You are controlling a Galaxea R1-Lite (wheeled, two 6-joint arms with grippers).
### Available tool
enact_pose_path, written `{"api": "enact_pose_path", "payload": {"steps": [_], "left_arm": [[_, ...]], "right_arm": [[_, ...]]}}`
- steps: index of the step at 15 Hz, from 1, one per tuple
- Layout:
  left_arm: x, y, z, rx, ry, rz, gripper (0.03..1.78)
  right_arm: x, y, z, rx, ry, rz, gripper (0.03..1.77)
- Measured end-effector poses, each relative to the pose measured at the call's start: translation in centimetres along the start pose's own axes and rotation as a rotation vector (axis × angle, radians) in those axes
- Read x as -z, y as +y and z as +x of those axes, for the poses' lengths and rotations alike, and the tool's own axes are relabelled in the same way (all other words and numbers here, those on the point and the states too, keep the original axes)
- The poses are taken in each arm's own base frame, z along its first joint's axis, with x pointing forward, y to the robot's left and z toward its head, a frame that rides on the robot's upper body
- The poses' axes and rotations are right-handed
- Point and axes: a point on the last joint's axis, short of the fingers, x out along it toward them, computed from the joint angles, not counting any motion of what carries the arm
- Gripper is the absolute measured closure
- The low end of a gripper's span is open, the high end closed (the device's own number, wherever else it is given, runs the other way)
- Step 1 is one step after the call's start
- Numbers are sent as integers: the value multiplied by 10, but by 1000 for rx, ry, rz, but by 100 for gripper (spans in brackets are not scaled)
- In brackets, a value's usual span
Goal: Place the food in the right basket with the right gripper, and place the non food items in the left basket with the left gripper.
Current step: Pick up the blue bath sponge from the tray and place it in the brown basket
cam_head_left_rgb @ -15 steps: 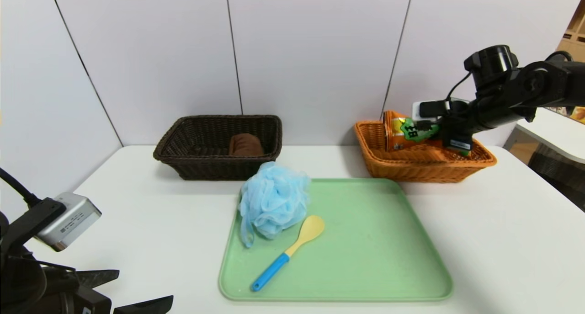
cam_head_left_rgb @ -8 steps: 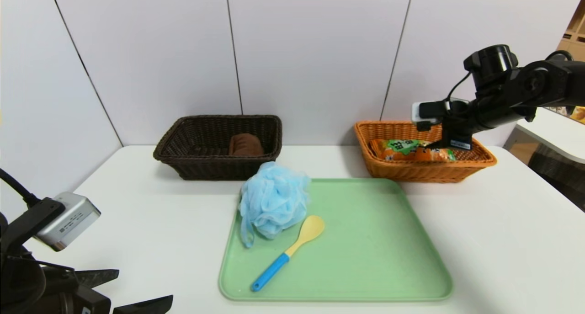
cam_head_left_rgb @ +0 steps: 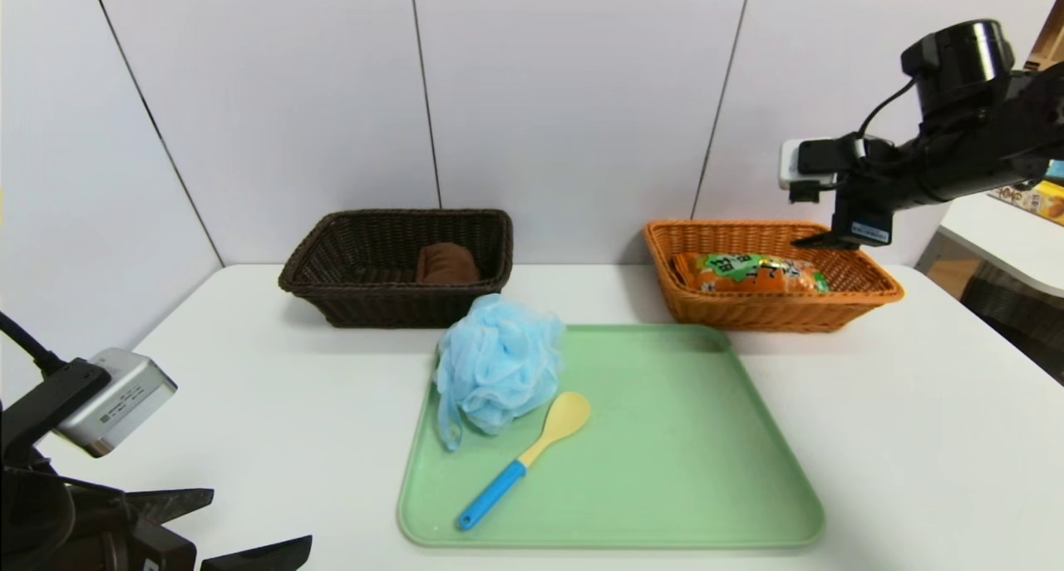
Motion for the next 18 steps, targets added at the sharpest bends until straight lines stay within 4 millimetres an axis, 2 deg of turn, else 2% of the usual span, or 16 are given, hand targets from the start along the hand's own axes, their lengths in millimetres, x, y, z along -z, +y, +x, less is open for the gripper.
{"api": "enact_pose_path", "payload": {"steps": [4,7,13,18], "left_arm": [[0,0,-1,0,-2,1,12],[0,0,0,-1,-2,0,12],[1,1,-2,-2,-10,-7,12],[0,2,-3,-6,-14,-10,12]], "right_arm": [[-30,3,-75,106,-131,100,22],[-49,2,-109,180,-231,246,18],[-74,2,-138,208,-332,752,13],[-76,32,-149,196,-310,1190,11]]}}
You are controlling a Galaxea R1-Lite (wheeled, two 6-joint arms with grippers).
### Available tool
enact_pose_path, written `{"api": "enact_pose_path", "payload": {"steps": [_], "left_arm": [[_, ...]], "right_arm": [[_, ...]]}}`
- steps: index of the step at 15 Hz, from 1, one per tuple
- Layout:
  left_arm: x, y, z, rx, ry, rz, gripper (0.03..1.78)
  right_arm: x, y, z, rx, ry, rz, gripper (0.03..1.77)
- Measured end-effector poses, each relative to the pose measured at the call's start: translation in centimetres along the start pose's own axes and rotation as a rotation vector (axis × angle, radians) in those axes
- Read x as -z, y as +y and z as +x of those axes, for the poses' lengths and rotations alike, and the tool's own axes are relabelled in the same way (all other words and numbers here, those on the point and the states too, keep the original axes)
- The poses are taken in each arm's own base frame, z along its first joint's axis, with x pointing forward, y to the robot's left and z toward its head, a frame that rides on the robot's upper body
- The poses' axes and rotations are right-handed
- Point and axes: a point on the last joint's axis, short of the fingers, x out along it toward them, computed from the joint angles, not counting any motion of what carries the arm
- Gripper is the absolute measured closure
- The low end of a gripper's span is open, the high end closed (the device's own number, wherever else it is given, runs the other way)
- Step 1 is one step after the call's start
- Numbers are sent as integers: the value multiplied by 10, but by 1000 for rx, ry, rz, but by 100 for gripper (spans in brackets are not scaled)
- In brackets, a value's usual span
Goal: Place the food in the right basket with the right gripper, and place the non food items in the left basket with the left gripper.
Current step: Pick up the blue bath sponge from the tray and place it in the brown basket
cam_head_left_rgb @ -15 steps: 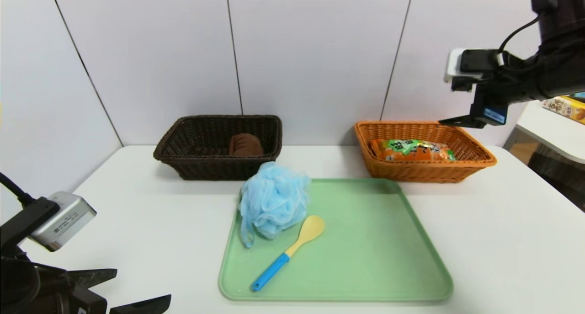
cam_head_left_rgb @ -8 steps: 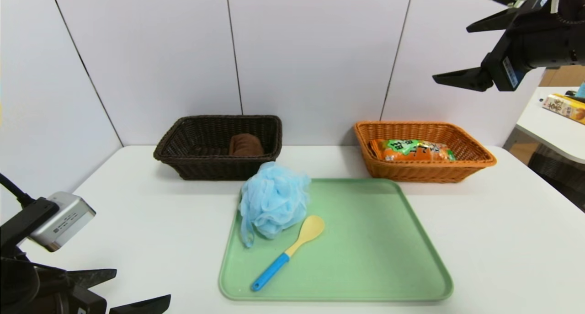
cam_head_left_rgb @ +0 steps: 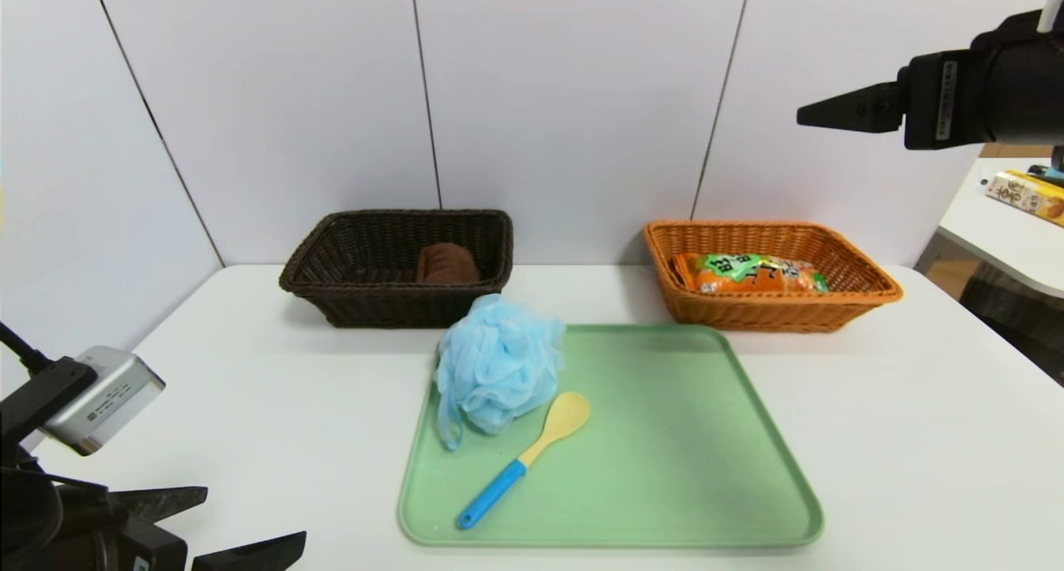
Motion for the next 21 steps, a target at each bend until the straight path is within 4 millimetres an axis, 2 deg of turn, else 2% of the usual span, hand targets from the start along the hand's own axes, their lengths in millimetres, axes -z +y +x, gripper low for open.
{"api": "enact_pose_path", "payload": {"steps": [5,10,16,21], "left_arm": [[0,0,0,-1,-1,-2,12],[0,0,0,0,-2,-4,12],[-10,-8,6,80,-59,37,12],[-39,-29,37,148,-109,86,12]], "right_arm": [[59,4,-5,61,31,72,11],[110,3,-32,66,71,97,11],[137,1,-58,69,85,98,11],[147,1,-63,72,103,90,11]]}}
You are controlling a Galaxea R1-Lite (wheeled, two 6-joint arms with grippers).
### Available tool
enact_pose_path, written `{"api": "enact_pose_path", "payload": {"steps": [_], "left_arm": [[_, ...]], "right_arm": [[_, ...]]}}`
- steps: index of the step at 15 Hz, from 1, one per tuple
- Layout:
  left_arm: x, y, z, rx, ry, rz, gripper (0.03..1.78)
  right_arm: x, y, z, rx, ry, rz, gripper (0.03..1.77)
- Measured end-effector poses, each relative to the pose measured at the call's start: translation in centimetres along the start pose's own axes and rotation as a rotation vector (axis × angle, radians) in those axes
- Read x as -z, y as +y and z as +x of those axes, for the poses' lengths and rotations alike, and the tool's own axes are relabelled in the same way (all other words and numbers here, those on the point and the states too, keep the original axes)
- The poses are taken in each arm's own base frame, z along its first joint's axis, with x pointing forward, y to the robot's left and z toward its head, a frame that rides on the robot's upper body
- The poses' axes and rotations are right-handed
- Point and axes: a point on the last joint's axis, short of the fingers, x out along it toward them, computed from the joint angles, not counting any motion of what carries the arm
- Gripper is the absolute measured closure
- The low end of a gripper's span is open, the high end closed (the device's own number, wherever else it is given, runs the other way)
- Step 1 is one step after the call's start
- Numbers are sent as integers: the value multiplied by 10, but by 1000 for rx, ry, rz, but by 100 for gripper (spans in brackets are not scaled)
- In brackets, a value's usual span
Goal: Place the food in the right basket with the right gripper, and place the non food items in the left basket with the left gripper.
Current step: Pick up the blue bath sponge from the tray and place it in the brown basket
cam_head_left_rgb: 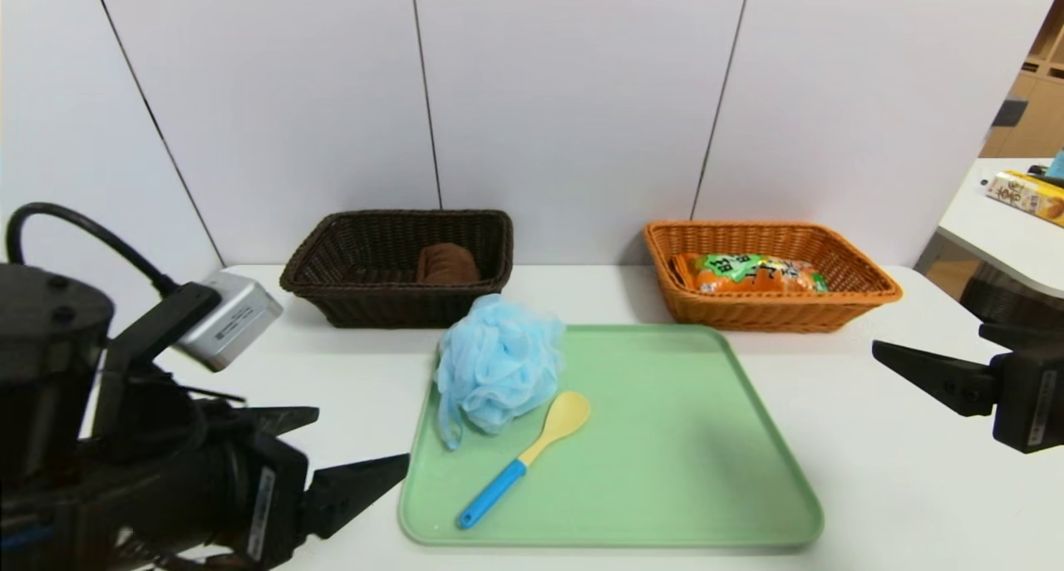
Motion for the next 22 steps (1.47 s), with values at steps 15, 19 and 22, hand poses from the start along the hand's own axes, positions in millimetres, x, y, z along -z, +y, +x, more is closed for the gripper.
{"api": "enact_pose_path", "payload": {"steps": [15,19,22], "left_arm": [[-22,-23,129,66,-43,-2,12],[-14,-20,147,33,-10,0,12],[-12,-20,157,7,-24,1,12]], "right_arm": [[3,1,1,-13,12,-11,11],[5,3,1,-30,18,-19,11],[6,4,1,-36,22,-23,11]]}}
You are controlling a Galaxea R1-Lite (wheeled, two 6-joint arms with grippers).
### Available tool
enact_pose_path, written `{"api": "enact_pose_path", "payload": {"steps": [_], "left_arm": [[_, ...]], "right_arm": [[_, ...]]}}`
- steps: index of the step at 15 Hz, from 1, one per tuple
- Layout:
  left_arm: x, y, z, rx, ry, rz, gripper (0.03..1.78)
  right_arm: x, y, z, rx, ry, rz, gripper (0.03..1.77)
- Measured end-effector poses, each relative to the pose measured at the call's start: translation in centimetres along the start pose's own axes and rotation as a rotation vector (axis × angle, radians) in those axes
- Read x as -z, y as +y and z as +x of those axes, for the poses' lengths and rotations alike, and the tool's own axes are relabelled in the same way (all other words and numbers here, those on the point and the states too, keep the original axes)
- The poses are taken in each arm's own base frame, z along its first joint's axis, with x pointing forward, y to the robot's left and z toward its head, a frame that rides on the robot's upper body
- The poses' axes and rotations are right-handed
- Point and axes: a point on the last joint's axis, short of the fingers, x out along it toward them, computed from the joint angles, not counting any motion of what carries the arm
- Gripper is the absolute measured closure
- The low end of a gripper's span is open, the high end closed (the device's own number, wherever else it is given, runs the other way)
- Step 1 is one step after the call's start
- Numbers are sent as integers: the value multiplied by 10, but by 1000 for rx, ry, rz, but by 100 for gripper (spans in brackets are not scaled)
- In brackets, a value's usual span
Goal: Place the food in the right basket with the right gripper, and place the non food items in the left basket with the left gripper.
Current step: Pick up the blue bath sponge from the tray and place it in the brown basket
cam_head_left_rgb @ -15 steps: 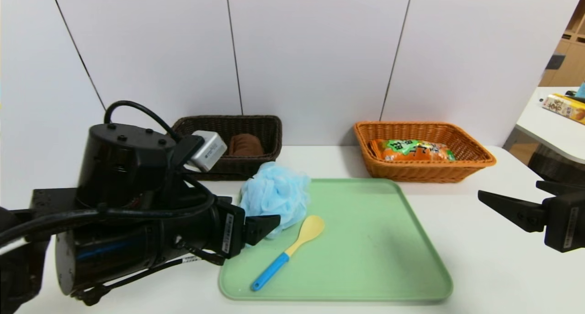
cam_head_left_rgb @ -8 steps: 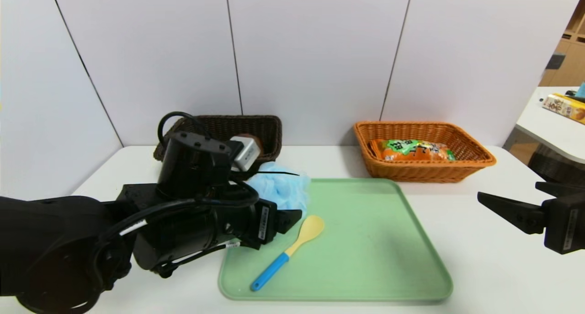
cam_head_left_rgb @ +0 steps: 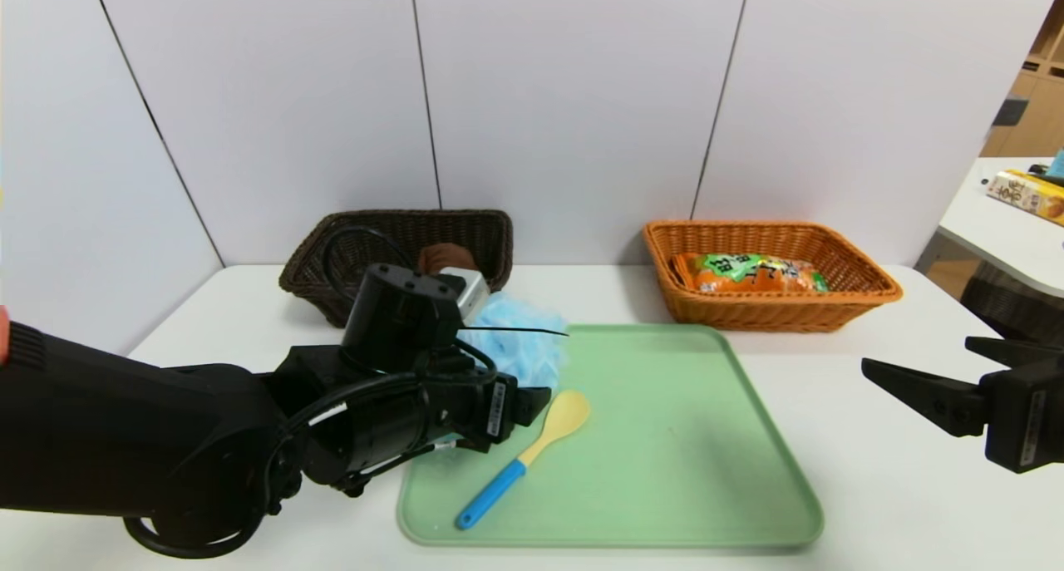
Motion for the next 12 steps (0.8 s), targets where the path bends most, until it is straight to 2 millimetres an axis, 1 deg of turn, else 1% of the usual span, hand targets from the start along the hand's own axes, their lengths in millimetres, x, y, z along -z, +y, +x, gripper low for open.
{"api": "enact_pose_path", "payload": {"steps": [5,10,11,12], "left_arm": [[2,1,6,-20,-9,12,12],[2,2,14,-89,-24,15,12],[2,2,14,-102,-27,15,23],[2,2,15,-112,-35,15,42]], "right_arm": [[0,1,0,-9,3,-2,11],[2,2,1,-12,9,-6,11],[2,2,1,-14,9,-8,11],[2,2,1,-15,10,-8,11]]}}
